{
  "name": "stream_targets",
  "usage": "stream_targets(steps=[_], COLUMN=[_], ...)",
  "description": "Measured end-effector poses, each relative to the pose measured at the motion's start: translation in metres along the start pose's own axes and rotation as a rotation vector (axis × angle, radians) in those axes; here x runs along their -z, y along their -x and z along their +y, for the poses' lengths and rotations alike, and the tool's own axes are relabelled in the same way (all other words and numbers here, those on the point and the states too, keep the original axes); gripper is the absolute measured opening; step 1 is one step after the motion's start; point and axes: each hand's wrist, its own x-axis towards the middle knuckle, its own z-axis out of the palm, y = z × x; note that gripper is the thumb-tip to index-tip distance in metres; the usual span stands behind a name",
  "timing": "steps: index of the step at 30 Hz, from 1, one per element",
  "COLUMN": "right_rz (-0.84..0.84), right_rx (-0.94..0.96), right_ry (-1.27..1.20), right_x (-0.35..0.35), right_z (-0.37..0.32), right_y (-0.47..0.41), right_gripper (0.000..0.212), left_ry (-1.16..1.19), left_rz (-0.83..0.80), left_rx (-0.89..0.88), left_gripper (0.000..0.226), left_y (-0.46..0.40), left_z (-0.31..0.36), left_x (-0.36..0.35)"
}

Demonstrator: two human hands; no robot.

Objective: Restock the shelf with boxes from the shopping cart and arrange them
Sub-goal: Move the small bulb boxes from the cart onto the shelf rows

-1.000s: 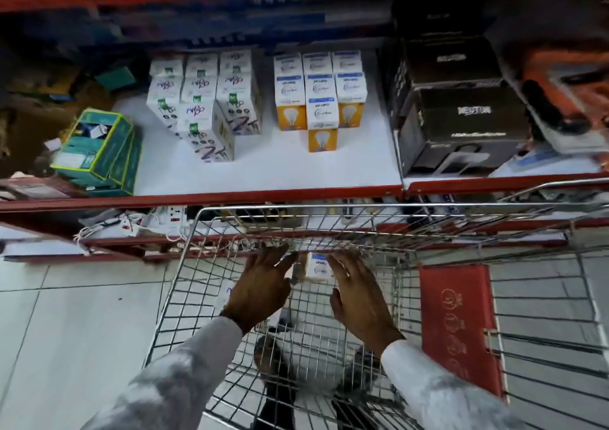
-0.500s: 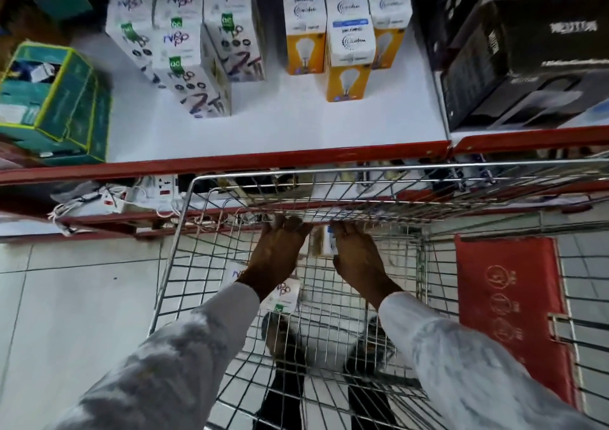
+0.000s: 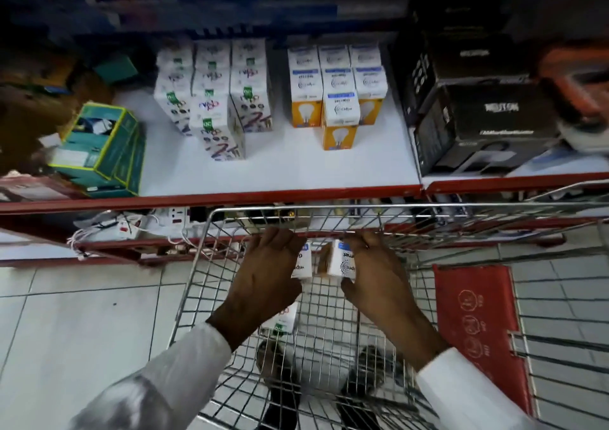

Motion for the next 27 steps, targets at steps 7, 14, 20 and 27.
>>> stream_targets(steps=[7,14,20,27], right_rz=[0.082,0.202,0.201,0.211], right_rx=[0.019,0.037,0.037,0.058], right_ry=[0.054,0.158,0.260,0.334], right_x=[0.108,0.167,0.169,0.151], right_z=[-0.016,-0.013,0.007,0.028], right_y=[0.004,-0.051,-0.116,-0.170], right_gripper=[0.067,0.070,0.062,0.051], left_ry=[-0.021,-0.012,-0.028,-0.041], left_rz=[0.229,0.357,0.307,0.254], left_rx=[-0.002,0.030,0.095,0.137], left_gripper=[0.072,0.074,0.073,0.069], left_y=[0.001,-0.058,-0.122,-0.166], left_z=[0.007,-0.001,-0.011,-0.017], left_x=[0.092,0.138,0.127,0.115])
